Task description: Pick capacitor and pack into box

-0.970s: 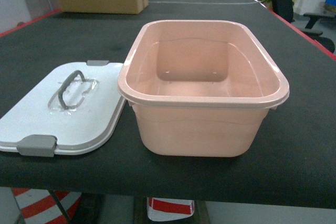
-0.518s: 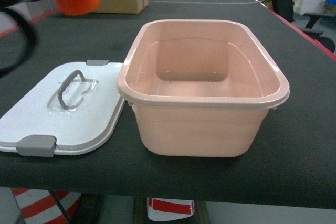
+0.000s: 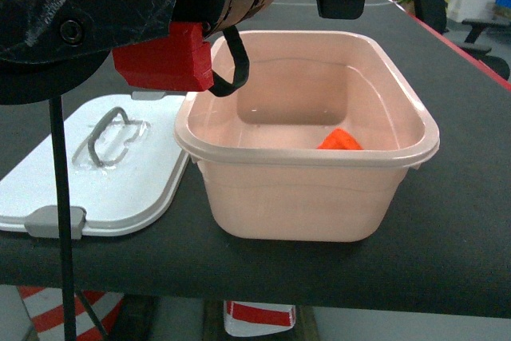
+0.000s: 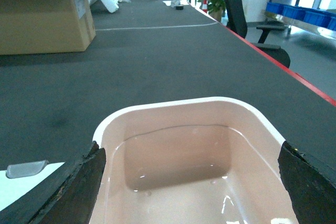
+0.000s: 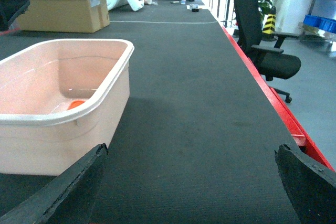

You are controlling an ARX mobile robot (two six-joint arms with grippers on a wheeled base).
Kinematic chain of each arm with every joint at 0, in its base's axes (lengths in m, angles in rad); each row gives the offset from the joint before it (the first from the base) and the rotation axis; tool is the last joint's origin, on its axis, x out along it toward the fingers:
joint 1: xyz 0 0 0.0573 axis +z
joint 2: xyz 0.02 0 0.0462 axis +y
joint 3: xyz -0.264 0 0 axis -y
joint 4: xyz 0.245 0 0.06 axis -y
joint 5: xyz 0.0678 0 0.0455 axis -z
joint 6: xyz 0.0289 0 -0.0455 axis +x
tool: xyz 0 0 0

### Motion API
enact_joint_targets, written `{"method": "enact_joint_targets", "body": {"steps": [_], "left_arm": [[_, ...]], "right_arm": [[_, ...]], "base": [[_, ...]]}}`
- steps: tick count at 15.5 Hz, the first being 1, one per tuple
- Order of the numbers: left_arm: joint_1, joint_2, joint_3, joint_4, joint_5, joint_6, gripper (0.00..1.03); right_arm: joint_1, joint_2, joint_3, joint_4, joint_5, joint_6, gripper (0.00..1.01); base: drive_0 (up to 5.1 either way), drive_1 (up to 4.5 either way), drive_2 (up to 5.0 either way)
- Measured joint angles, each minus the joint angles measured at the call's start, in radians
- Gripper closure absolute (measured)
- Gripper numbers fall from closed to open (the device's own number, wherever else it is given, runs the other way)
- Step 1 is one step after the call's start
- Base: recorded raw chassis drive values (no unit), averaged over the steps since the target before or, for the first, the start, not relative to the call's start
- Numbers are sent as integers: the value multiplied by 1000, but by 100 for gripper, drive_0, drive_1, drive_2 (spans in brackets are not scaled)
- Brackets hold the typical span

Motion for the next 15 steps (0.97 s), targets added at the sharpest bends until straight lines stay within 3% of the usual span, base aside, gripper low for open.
{"method": "enact_joint_targets", "body": {"steps": [2,3,4,5,7,12,14,15], "left_arm": [[1,-5,-1,-13,-30,-1,5],[29,-56,-63,-17,-76,-3,5],[69,-119,-130,-23,-75,0,5],[193,-270,-231,-36,-53,3,5],[345,-430,-312,-64,-8,4,5],[496,-492,-405,-56,77,6,5],[595,-414,-455,-24,145,8,5],[613,-345,-459,10,155,7,5]], "right_arm": [[0,0,0,0,0,0,3],[0,0,0,0,0,0,3],[0,0,0,-1,0,0,3],[0,0,0,0,0,0,3],[0,0,0,0,0,0,3],[0,0,0,0,0,0,3],[0,0,0,0,0,0,3],[0,0,0,0,0,0,3]], "base": [[0,0,0],[0,0,0],[0,0,0],[0,0,0],[0,0,0],[0,0,0],[0,0,0],[0,0,0]]}}
